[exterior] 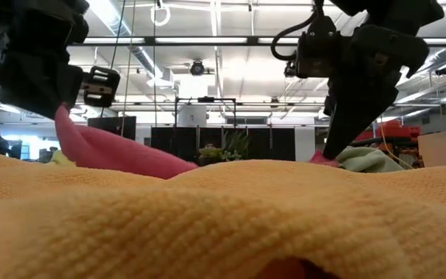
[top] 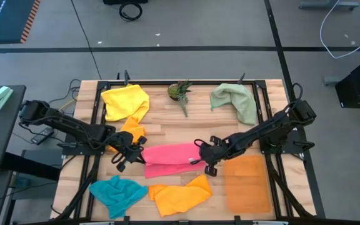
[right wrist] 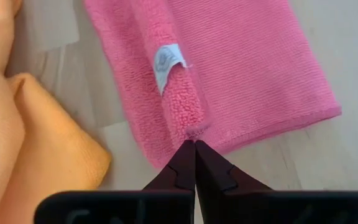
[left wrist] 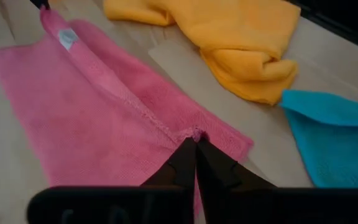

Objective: Fold microfiber towels
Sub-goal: Fold the pink microfiber towel

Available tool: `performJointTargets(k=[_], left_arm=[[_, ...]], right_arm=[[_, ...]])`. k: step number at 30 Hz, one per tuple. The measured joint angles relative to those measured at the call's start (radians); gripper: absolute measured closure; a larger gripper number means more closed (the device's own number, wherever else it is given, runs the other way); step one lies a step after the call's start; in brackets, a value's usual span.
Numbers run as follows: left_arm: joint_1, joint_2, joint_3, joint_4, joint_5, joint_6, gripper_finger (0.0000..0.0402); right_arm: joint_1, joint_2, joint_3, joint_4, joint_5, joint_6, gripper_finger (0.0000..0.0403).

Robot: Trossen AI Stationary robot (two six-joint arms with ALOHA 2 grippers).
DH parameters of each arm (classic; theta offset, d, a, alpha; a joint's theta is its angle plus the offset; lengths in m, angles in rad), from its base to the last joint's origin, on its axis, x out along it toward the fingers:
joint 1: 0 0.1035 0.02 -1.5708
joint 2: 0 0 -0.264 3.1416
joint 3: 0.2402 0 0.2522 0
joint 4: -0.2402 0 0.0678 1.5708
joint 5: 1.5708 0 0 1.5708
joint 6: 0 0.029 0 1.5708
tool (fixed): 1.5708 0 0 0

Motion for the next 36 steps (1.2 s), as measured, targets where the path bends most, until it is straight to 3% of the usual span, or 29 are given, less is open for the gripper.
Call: performJointTargets(k=[10, 15, 19, 22, 24, 28, 36], left_arm=[[0.005, 0.001, 0.0, 0.019, 0.0, -0.053, 0.0291], [0.074, -0.005, 0.0, 0.022, -0.026, -0.024, 0.0271], [0.185, 0.021, -0.001, 0.083, -0.038, -0.05, 0.0298], [0.244, 0.074, -0.001, 0.115, -0.019, -0.059, 0.0353], [0.27, 0.132, -0.001, 0.145, 0.047, -0.054, 0.0387], [0.283, 0.248, -0.002, 0.225, 0.171, -0.045, 0.0388], [0.301, 0.425, -0.001, 0.293, 0.165, -0.019, 0.0391]], right_arm=[[0.0, -0.004, 0.0, -0.048, -0.029, 0.095, 0.0344], [0.0, -0.041, 0.0, -0.069, -0.031, 0.109, 0.0302], [-0.016, -0.048, -0.005, 0.066, 0.032, 0.067, 0.0303], [-0.048, -0.013, -0.039, 0.194, -0.014, 0.048, 0.0343], [-0.064, 0.015, -0.066, 0.254, -0.039, 0.04, 0.0377], [-0.083, 0.047, -0.111, 0.345, -0.082, 0.042, 0.0395], [-0.133, 0.114, -0.118, 0.344, -0.101, 0.035, 0.0398]])
